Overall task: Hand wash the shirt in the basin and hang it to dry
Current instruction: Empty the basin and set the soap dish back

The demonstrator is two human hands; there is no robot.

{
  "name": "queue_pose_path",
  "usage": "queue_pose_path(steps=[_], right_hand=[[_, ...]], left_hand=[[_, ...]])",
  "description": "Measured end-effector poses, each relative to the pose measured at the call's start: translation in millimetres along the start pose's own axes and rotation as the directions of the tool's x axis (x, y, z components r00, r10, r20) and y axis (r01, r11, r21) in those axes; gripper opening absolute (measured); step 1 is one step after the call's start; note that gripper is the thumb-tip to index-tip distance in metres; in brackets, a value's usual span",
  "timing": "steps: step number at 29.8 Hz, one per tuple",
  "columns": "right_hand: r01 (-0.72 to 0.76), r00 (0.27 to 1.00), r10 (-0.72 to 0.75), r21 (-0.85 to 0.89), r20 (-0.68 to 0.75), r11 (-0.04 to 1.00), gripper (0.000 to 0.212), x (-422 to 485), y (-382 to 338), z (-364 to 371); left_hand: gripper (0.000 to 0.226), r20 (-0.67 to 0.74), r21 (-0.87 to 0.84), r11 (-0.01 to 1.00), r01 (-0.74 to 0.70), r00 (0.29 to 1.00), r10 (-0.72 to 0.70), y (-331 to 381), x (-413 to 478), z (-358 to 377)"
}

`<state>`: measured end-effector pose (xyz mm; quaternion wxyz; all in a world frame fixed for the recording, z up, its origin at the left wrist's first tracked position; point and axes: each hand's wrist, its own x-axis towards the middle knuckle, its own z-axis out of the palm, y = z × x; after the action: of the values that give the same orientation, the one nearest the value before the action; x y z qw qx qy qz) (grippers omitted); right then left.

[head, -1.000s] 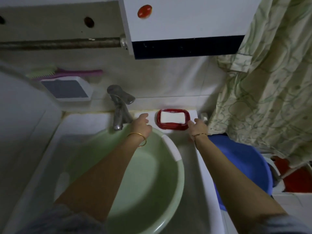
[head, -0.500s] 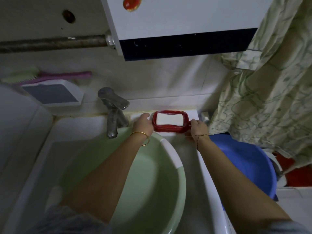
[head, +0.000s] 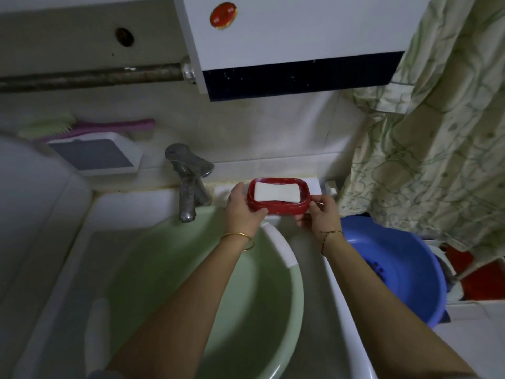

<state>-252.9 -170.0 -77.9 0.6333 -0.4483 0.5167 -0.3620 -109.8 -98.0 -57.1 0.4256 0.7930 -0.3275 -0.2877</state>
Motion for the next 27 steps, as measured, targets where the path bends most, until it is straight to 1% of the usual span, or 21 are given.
queue_pose_path(steps=[3, 5, 8, 10, 12, 15, 18, 20, 21, 22, 24, 25, 27], right_hand=[[0.031, 1.0, -0.031, 0.066, -0.003, 0.997, 0.009, -15.9, -5.2, -1.6], [0.055, 0.998, -0.053, 0.164, -0.02, 0.985, 0.01, -29.1, -11.7, -2.2], [0.045, 0.999, -0.045, 0.406, -0.01, 0.913, 0.015, -49.0, -23.6, -2.0], [0.032, 0.999, -0.037, 0.514, 0.0, 0.857, 0.015, -58.4, -30.3, -2.1], [0.022, 0.999, -0.045, 0.586, 0.025, 0.81, 0.013, -66.4, -36.5, -2.7], [0.042, 0.988, -0.126, 0.641, 0.085, 0.766, 0.019, -79.9, -47.5, -4.8], [0.06, 0.963, -0.223, 0.688, 0.15, 0.724, 0.021, -96.6, -62.0, -4.7], [0.069, 0.938, -0.285, 0.7, 0.197, 0.711, 0.02, -109.1, -72.9, 0.8], [0.072, 0.924, -0.314, 0.707, 0.219, 0.704, 0.02, -116.0, -78.8, 6.3], [0.069, 0.911, -0.337, 0.719, 0.237, 0.692, 0.02, -123.2, -85.0, 13.8], [0.038, 0.89, -0.364, 0.752, 0.274, 0.658, 0.026, -137.4, -97.2, 34.0], [0.015, 0.88, -0.372, 0.765, 0.296, 0.643, 0.028, -143.8, -102.6, 46.1], [-0.041, 0.859, -0.378, 0.781, 0.346, 0.623, 0.03, -157.2, -113.3, 74.2]], left_hand=[[0.082, -0.062, -0.088, 0.995, -0.048, 0.997, 0.043, 3.8, -13.5, -0.7], [0.079, -0.111, -0.158, 0.984, -0.086, 0.991, 0.069, 10.6, -26.1, -2.5], [0.075, -0.189, -0.224, 0.963, -0.153, 0.976, 0.111, 21.3, -45.5, -5.5], [0.072, -0.217, -0.276, 0.944, -0.18, 0.969, 0.122, 29.0, -57.7, -8.6], [0.07, -0.233, -0.325, 0.924, -0.201, 0.964, 0.128, 36.5, -68.8, -13.4], [0.07, -0.252, -0.399, 0.89, -0.223, 0.959, 0.127, 44.9, -85.5, -22.6], [0.08, -0.233, -0.571, 0.799, -0.19, 0.97, 0.064, 54.4, -105.1, -35.1], [0.083, -0.205, -0.71, 0.684, -0.167, 0.978, 0.027, 59.6, -116.7, -47.8], [0.08, -0.187, -0.767, 0.621, -0.161, 0.982, 0.023, 60.9, -121.0, -55.7], [0.071, -0.174, -0.809, 0.565, -0.163, 0.984, 0.035, 62.0, -124.4, -64.3], [0.044, -0.188, -0.853, 0.484, -0.196, 0.98, 0.064, 66.6, -135.0, -84.1], [0.036, -0.204, -0.864, 0.457, -0.209, 0.977, 0.061, 68.8, -140.7, -95.1], [0.038, -0.248, -0.874, 0.415, -0.251, 0.967, 0.064, 74.2, -150.7, -118.7]])
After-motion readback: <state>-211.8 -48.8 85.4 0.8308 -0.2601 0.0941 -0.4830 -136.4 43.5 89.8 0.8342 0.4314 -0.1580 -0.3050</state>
